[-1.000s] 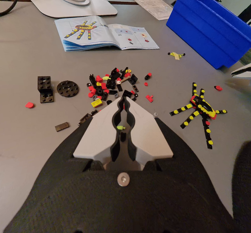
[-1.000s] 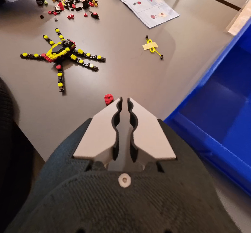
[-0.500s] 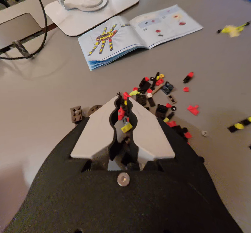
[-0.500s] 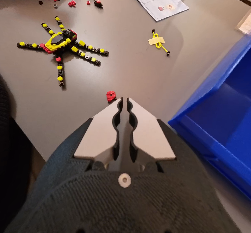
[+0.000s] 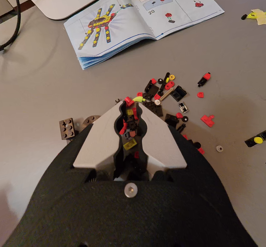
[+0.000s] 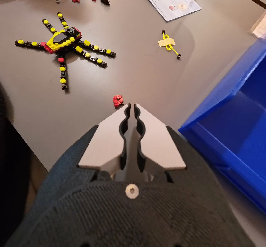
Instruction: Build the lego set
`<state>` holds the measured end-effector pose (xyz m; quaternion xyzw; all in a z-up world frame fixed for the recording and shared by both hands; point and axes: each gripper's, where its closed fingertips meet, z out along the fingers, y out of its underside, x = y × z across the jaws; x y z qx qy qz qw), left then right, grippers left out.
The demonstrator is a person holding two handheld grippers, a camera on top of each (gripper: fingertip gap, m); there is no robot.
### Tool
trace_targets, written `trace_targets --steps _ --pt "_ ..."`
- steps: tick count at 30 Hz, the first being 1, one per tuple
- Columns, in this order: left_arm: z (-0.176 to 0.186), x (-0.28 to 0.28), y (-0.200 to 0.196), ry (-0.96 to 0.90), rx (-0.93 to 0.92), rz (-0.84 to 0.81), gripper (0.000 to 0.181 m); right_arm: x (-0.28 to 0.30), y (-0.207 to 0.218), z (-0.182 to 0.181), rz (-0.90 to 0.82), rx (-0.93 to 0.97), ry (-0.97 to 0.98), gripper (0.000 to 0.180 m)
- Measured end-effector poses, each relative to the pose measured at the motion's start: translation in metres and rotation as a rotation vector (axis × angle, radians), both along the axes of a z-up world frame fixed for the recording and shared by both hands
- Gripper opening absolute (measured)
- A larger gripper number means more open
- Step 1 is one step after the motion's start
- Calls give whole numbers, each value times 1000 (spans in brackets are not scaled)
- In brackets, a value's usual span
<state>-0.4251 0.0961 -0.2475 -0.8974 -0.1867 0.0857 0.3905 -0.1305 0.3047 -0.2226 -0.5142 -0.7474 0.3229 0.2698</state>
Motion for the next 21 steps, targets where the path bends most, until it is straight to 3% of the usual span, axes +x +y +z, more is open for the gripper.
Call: trace_targets --steps 8,12,15,21 --pt "0 -5 -1 4 -15 10 10 0 -1 0 6 16 -1 3" --pt "19 -5 -1 43 47 13 10 0 -2 0 9 21 1 3" --pt "50 19 17 56 226 -109 10 0 -3 1 13 18 8 3" --pt "108 121 54 30 536 -476 10 -4 -14 23 20 -108 92 3"
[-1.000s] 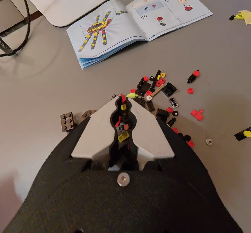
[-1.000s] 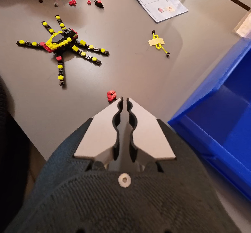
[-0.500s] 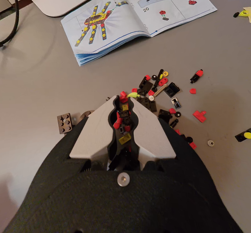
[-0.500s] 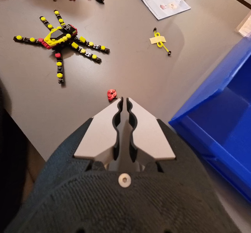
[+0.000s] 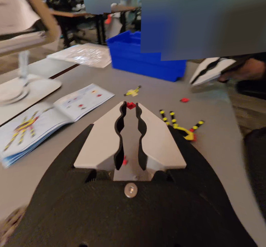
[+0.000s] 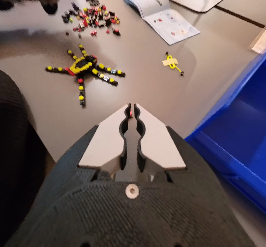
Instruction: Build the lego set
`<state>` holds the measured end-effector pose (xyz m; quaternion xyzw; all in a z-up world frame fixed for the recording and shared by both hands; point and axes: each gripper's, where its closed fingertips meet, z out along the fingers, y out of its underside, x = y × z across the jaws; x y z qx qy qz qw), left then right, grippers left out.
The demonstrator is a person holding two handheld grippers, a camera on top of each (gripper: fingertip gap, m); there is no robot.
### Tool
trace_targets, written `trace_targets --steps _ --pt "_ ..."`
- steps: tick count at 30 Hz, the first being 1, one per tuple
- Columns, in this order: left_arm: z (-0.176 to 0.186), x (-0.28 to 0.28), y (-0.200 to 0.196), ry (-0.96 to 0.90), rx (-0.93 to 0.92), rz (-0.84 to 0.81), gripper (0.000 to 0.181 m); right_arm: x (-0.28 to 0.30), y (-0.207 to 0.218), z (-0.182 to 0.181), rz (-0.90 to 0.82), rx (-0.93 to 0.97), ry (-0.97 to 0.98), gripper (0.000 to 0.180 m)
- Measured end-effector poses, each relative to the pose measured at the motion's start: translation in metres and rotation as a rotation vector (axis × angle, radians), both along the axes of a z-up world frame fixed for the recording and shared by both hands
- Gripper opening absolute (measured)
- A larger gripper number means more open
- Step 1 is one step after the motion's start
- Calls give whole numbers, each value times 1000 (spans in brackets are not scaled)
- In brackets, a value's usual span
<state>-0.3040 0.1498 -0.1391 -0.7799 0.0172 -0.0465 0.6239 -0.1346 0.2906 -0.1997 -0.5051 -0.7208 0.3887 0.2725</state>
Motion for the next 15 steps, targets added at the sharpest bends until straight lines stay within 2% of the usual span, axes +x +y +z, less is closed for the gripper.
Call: trace_targets --steps 4,7,12,15 --pt "12 59 21 -53 43 -136 10 -5 -22 35 -14 -151 108 5" --pt "18 101 33 -137 64 -235 10 -6 -54 61 33 -396 164 13" --pt "19 150 44 -172 76 -342 10 1 -77 69 121 -836 87 12" --pt "19 164 46 -190 81 -372 10 4 -81 75 152 -859 101 7"
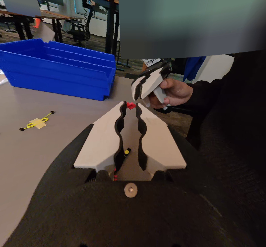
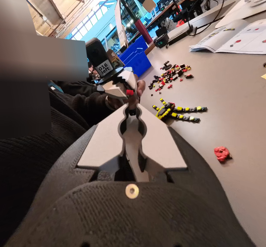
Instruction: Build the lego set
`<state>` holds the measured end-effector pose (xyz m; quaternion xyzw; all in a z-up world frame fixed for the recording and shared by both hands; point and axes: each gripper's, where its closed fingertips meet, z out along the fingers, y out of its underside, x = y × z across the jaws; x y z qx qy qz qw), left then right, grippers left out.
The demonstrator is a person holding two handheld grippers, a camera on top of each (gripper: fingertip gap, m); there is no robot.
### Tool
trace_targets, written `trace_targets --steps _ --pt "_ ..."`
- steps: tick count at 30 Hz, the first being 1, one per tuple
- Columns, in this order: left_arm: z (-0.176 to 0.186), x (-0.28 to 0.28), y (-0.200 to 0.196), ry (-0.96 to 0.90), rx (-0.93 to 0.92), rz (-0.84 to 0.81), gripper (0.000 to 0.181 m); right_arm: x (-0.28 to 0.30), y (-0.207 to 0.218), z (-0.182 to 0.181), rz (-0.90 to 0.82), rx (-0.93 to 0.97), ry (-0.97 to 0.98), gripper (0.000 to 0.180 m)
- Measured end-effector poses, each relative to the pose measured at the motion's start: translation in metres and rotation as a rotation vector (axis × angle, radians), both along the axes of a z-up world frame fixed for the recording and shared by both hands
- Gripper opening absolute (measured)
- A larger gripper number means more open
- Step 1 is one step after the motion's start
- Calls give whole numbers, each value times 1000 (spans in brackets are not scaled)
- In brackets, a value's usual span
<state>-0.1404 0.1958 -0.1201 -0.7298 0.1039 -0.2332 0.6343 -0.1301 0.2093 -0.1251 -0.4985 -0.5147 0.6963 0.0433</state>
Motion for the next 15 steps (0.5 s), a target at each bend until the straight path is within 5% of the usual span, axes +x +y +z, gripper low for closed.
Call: trace_targets --steps 15 --pt "-6 29 -10 13 14 -128 10 5 -24 -1 126 -111 -40 7"
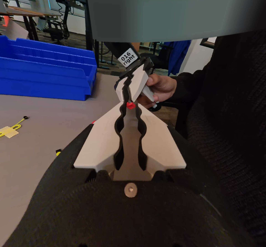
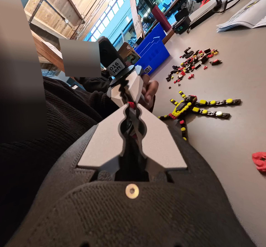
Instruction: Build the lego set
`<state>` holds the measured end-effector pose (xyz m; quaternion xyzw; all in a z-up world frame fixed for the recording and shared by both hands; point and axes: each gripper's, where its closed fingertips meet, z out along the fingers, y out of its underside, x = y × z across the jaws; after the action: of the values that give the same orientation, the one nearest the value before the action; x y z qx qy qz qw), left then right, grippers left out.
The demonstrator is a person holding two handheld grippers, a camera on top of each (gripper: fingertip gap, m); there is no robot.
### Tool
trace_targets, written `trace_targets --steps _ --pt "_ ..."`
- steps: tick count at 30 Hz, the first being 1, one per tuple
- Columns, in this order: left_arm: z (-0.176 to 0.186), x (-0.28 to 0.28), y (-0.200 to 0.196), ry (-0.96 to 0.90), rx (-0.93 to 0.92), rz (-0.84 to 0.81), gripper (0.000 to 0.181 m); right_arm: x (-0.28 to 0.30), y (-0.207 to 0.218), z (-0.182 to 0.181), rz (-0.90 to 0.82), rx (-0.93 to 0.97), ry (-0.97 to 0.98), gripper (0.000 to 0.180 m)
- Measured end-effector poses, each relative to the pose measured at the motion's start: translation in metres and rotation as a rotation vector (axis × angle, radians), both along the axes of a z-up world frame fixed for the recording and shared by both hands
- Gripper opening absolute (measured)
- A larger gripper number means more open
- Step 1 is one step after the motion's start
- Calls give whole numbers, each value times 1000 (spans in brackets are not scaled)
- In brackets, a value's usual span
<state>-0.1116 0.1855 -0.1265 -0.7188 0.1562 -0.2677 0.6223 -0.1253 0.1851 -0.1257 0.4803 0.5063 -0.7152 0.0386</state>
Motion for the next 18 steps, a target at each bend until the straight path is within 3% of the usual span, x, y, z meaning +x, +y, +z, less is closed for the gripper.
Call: trace_targets --steps 5,18 --pt "-1 1 -1 -15 -8 -14 10 1 -2 -3 25 -17 -18 0" --pt "1 3 -3 -41 3 -32 10 2 -6 -5 70 -107 -59 4"
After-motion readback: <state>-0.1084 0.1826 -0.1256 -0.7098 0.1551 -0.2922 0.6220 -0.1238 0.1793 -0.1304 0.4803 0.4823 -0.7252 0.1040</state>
